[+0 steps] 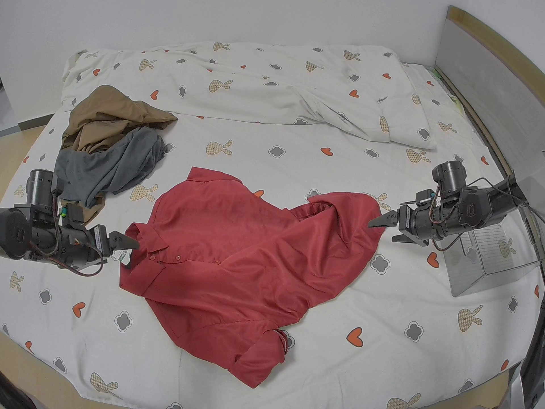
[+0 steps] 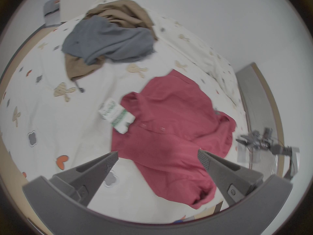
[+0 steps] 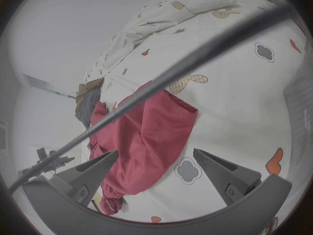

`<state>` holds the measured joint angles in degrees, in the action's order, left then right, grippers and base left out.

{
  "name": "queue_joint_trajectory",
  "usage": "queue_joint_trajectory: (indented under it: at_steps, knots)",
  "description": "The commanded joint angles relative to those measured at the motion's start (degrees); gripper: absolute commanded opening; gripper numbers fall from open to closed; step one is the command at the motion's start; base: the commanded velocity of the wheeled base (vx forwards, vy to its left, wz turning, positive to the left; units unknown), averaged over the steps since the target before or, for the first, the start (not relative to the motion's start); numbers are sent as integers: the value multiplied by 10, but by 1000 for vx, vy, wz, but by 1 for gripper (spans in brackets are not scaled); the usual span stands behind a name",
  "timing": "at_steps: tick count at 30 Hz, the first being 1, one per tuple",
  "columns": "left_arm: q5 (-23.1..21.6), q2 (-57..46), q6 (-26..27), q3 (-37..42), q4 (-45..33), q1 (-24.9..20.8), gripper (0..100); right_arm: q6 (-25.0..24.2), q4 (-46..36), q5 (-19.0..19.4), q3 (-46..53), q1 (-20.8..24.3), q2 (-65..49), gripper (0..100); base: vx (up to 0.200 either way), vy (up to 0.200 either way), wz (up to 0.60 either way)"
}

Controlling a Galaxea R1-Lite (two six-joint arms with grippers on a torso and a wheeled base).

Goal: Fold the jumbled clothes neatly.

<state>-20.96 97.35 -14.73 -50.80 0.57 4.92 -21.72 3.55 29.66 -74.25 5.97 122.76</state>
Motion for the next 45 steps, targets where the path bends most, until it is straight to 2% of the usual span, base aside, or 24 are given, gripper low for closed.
queue_joint_trajectory:
  at_steps: [1, 2, 7, 9, 17, 27, 28, 35, 41, 42, 45]
  knots:
    - [-12, -66, 0, 29, 4, -92, 100, 4, 1, 0, -60, -6, 52, 100, 0, 0, 0]
    - [-15, -66, 0, 29, 4, -97, 100, 5, 1, 0, -63, -6, 55, 100, 0, 0, 0]
    - [-94, -60, 0, 41, 7, -115, 100, 7, 1, -1, -99, -6, 85, 100, 0, 0, 0]
    - [-103, -46, 0, 53, 26, -117, 100, 8, 1, -1, -106, -4, 93, 100, 0, 0, 0]
    - [-102, 2, 0, 119, 152, -129, 100, 29, 1, -21, -129, -15, 114, 100, 0, 0, 0]
    - [-101, 6, 20, 129, 163, -132, 100, 29, 0, -17, -133, -4, 114, 100, 0, 0, 0]
    - [-100, 8, 20, 129, 163, -132, 100, 29, 0, -17, -132, -3, 114, 0, 0, 0, 0]
    - [-89, 47, 21, 128, 164, -144, 100, 23, 0, -17, -137, -3, 107, 0, 0, 0, 0]
    - [-29, 121, 20, 107, 167, -152, 100, 23, -4, -18, -112, -9, 75, 0, 0, 0, 0]
    - [-8, 140, 18, 99, 170, -153, 100, 23, -2, -18, -86, -11, 49, 0, 0, 0, 0]
    - [7, 173, 17, 84, 172, -152, 100, 29, -1, -18, -30, -15, -4, 0, 0, 0, 0]
